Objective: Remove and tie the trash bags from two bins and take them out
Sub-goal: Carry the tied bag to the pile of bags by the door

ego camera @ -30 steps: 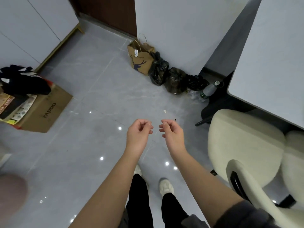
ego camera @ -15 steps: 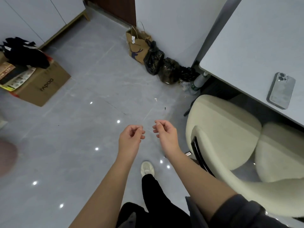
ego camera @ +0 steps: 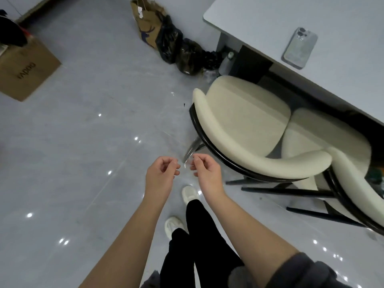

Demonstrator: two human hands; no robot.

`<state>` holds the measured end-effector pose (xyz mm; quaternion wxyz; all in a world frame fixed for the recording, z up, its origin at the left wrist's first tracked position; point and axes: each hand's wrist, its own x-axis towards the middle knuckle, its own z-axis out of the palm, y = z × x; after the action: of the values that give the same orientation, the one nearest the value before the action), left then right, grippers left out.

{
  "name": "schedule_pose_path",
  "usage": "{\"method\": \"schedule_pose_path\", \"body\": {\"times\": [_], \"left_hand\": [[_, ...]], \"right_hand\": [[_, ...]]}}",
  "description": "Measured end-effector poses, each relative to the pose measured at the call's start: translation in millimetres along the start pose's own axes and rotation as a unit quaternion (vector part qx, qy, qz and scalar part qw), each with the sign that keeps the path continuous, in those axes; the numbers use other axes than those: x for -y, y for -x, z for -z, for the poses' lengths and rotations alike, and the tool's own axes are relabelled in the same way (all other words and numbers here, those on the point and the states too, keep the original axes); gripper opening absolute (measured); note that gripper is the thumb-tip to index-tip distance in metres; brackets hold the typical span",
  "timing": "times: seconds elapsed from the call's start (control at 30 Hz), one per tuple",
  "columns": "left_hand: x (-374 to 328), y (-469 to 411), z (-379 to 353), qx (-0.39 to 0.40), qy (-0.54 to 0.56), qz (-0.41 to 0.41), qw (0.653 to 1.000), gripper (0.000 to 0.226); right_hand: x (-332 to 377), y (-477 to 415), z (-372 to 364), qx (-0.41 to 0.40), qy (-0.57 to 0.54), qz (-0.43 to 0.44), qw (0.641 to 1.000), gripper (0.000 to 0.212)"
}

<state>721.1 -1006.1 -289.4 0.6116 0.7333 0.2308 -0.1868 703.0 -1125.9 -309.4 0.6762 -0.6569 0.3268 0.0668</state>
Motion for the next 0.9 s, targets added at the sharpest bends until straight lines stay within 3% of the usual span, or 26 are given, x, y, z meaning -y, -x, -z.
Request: {"method": "schedule_pose_path", "body": {"times": [0.6, 0.9], "left_hand": [[94.6, 159.1, -283.7, 0.002, -0.003, 0.041, 0.999, 0.008], [142.5, 220.2, -388.1, 0.021, -0.044, -0.008, 0.999, 0.008]], "right_hand": [[-87.4, 26.2, 329.6, 0.008, 0.045, -0.032, 0.998, 0.016], [-147.5, 39.0, 439.5, 0.021, 0.037, -0.020, 0.999, 0.015]]}}
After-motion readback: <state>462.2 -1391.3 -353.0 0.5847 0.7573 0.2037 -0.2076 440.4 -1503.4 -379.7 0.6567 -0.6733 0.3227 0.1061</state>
